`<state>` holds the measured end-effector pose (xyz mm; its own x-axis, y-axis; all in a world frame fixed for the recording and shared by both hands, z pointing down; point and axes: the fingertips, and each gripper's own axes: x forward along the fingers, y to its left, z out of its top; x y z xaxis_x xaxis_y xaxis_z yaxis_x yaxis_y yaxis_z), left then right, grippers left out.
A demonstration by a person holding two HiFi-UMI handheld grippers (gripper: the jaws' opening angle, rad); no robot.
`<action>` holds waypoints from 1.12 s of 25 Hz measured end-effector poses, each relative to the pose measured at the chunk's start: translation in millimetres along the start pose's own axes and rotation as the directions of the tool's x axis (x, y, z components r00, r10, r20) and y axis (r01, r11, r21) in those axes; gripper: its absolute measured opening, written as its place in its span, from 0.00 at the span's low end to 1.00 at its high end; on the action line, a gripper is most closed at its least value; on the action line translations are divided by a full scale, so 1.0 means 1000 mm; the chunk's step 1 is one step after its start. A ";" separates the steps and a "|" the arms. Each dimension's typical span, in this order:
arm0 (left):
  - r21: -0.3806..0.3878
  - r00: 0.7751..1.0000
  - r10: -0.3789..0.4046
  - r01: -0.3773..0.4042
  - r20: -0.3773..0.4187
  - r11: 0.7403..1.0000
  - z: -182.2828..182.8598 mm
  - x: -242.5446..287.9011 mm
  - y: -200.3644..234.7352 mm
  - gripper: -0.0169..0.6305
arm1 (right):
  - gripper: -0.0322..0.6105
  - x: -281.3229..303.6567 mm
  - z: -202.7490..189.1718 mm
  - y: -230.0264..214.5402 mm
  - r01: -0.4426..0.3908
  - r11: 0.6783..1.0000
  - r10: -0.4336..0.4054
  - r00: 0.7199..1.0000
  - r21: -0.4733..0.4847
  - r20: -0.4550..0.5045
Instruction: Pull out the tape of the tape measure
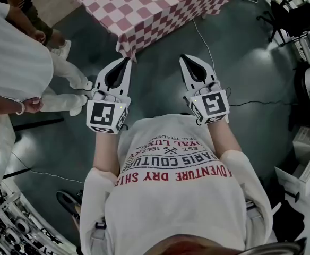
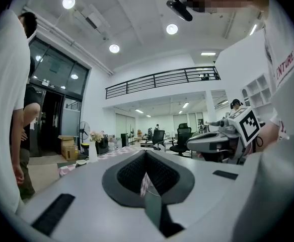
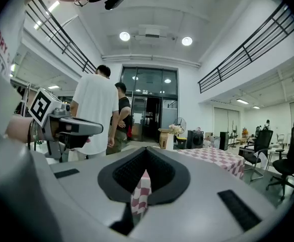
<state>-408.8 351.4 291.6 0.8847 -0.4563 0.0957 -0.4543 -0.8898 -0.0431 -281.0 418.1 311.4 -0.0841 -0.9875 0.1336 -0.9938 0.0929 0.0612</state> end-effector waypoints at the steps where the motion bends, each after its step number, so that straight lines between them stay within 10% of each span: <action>1: -0.002 1.000 -0.005 0.005 0.003 1.000 0.000 0.001 -0.001 0.05 | 0.09 0.000 0.000 -0.001 -0.001 1.000 0.001 1.000 0.015 0.010; 4: -0.016 1.000 -0.009 0.010 0.016 1.000 0.002 0.008 -0.003 0.07 | 0.13 0.000 0.002 -0.011 0.027 0.999 -0.028 0.999 0.036 0.028; 7: -0.024 1.000 -0.015 0.015 0.004 1.000 0.001 0.017 -0.003 0.44 | 0.35 0.003 0.002 -0.026 0.058 0.998 -0.058 0.998 0.017 0.024; 28: -0.030 0.950 0.290 -0.295 -0.112 0.955 -0.013 0.242 0.023 0.44 | 0.35 0.151 -0.032 -0.241 -0.240 0.968 0.242 0.970 0.073 -0.018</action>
<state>-206.3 220.6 326.7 0.6972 -0.6914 0.1893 -0.6982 -0.7148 -0.0394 -51.5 250.6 348.4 -0.3207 -0.9332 0.1623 -0.9471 0.3177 -0.0448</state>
